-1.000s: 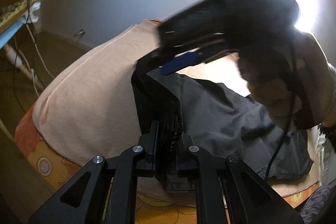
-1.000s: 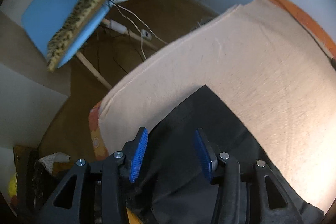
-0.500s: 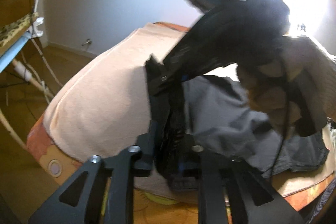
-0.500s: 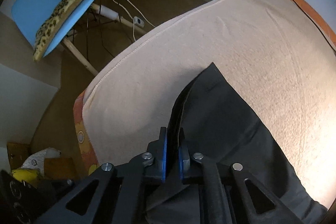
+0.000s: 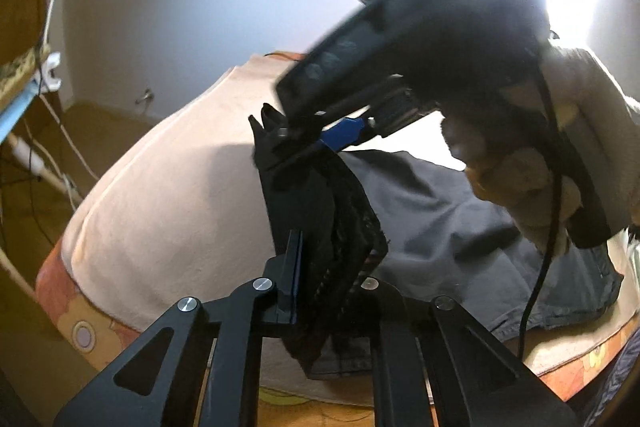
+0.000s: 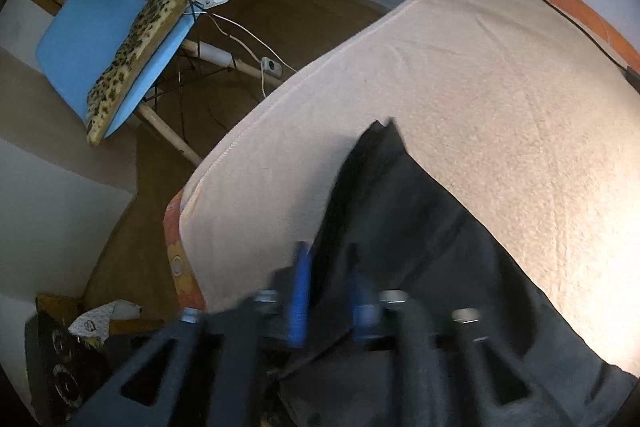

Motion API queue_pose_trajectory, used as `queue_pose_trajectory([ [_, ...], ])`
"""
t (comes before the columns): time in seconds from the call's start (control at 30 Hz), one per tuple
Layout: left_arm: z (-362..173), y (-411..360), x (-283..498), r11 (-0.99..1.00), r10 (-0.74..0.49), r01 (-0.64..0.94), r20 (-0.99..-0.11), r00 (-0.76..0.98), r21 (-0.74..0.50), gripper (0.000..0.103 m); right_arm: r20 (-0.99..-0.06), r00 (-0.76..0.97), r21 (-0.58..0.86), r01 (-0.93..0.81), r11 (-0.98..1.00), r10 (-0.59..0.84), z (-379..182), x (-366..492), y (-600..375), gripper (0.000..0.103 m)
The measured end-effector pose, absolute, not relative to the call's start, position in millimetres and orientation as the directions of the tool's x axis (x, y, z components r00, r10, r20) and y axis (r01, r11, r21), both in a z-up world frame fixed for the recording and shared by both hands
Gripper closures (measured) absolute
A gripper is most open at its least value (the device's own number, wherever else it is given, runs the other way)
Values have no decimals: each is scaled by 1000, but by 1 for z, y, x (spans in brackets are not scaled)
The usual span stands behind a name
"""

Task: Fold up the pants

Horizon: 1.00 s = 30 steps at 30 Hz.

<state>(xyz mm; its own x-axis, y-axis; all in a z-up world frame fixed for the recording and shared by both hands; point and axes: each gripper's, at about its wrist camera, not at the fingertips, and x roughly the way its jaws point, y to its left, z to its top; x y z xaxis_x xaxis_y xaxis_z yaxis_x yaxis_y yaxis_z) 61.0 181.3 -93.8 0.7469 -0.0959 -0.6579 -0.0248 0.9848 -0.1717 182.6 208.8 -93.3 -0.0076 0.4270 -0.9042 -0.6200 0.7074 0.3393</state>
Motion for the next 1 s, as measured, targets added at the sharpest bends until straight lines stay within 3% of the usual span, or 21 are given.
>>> queue_pose_trajectory([
  [0.2, -85, 156, 63, 991, -102, 22, -648, 755, -130, 93, -918, -29, 325, -628, 707, 397, -91, 180, 213, 66],
  [0.27, -79, 153, 62, 990, -112, 27, -641, 759, -140, 93, -928, 20, 273, -642, 717, 371, -89, 177, 214, 88],
  [0.33, -72, 156, 59, 987, -123, 29, -630, 767, -158, 93, -926, 48, 262, -631, 730, 374, -86, 176, 207, 100],
  [0.57, -23, 141, 48, 970, -198, 83, -549, 812, -226, 94, -875, 175, 265, -606, 750, 451, -33, 167, 164, 102],
  [1.0, 83, 40, 16, 934, -350, 285, -375, 859, -217, 94, -725, 408, 307, -529, 791, 554, 101, 127, 37, 102],
])
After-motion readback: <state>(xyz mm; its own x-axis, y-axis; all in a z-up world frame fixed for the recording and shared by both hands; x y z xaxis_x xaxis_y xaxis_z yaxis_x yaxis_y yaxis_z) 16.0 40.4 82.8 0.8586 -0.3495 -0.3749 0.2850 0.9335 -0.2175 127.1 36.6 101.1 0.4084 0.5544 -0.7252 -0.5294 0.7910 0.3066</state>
